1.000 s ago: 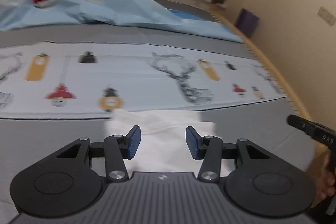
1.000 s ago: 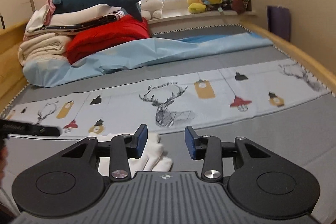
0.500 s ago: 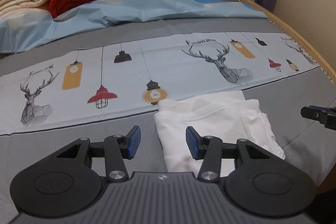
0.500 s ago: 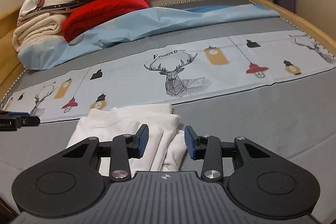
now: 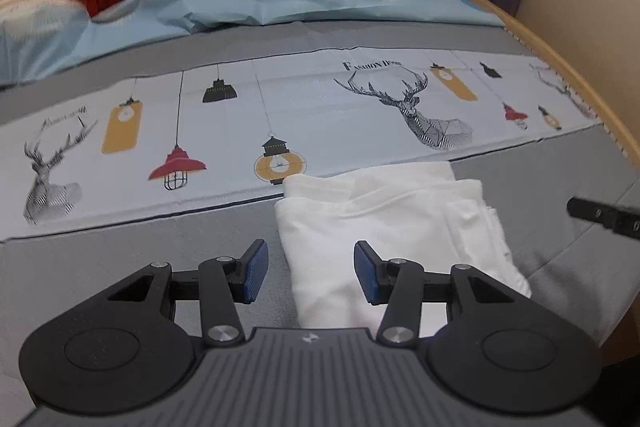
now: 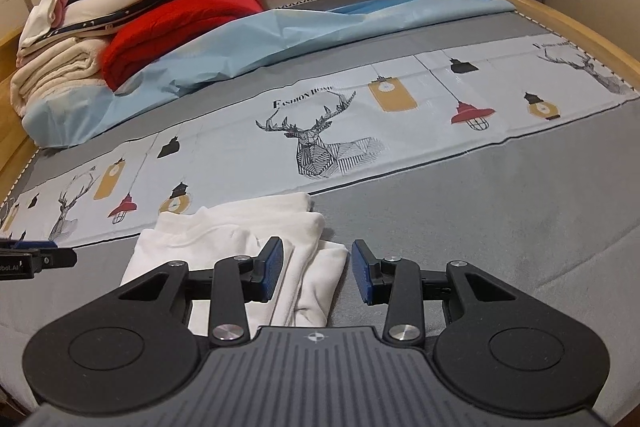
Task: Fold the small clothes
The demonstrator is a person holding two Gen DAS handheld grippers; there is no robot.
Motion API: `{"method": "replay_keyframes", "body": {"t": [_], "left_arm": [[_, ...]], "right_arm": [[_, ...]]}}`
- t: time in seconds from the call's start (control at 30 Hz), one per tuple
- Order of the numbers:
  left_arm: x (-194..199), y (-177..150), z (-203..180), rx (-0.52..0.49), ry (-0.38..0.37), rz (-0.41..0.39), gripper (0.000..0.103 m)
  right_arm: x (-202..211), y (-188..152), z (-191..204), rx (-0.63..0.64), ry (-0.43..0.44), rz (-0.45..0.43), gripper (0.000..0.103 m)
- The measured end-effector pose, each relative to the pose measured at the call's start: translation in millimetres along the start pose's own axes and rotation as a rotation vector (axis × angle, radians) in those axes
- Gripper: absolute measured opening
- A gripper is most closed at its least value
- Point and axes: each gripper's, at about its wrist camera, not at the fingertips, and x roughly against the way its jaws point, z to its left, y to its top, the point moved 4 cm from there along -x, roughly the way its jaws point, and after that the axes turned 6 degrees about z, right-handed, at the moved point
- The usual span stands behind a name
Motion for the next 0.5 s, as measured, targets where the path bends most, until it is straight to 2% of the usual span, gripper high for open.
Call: {"method": "replay_keyframes", "body": {"t": [0.17, 0.33, 0.5], "left_arm": [[-4.2, 1.1, 8.3, 0.061, -0.010, 0.027, 0.052], [-4.1, 1.4, 7.1, 0.060, -0.008, 0.031, 0.052], [-3.9, 0.3, 10.4, 0.070, -0.005, 0.036, 0.052]], "right_arm": [[-8.8, -1.8, 1.8, -0.056, 0.045, 0.039, 0.040], [-40.0, -13.5, 13.1, -0.075, 0.100, 0.198, 0.041], [-71.5, -29.1, 24.5, -0.066, 0.058, 0.336, 0.041]]}}
